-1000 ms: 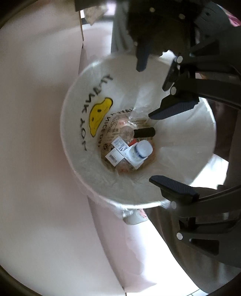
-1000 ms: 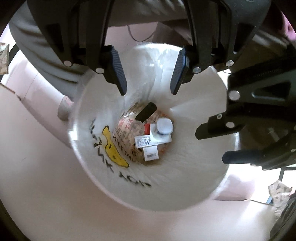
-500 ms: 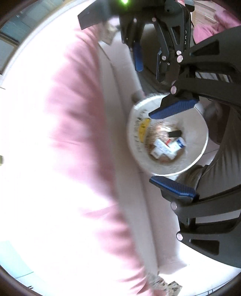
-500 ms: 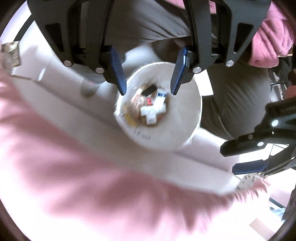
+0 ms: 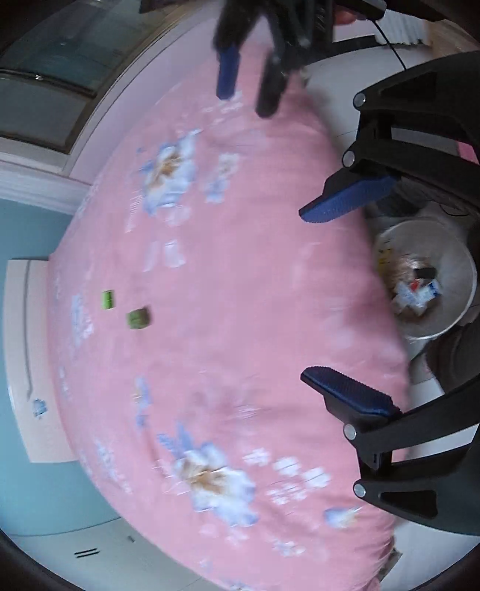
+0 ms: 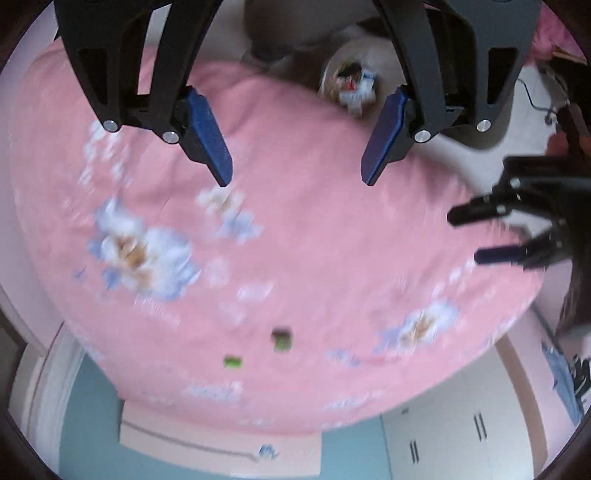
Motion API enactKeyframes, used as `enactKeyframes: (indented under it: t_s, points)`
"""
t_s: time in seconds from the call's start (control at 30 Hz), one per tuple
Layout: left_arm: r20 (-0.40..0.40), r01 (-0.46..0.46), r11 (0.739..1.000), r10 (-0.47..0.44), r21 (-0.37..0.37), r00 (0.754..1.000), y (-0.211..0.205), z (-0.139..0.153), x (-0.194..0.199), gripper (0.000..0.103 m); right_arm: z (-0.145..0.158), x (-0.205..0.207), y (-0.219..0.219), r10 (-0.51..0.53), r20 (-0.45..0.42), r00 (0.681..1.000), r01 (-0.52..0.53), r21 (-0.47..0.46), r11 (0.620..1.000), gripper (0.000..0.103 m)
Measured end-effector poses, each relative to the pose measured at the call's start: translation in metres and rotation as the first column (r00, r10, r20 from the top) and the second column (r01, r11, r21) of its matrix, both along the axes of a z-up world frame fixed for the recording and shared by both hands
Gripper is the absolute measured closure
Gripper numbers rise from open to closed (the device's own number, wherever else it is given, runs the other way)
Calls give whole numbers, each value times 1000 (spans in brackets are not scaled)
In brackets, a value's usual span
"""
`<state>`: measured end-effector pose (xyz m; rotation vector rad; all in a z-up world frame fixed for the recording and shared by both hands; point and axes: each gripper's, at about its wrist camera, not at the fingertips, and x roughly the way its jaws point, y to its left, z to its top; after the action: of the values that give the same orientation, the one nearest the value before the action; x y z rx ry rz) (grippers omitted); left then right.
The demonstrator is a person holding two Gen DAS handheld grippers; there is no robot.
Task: Collect trash
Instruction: 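Move both open tools back toward the green cubes on the bed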
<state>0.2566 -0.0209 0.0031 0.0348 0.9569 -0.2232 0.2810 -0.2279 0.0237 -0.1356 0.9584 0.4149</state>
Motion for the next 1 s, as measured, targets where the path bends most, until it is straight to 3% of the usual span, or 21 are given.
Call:
enactKeyframes:
  t_s: [0.23, 0.57, 0.77, 1.0]
  points:
    - [63, -43, 997, 39, 59, 997, -17, 34, 59, 19, 47, 65, -16, -30, 93, 995, 28, 22, 999, 30]
    - [29, -115, 992, 113, 51, 993, -24, 18, 161, 19, 76, 185, -13, -57, 149, 987, 56, 7, 998, 30]
    - [-6, -156, 987, 156, 39, 988, -25, -9, 221, 19, 71, 266, -3, -64, 117, 991, 62, 22, 998, 30]
    - [-60, -203, 979, 202, -6, 978, -21, -51, 276, 19, 25, 351, 26, -38, 50, 998, 40, -44, 998, 30]
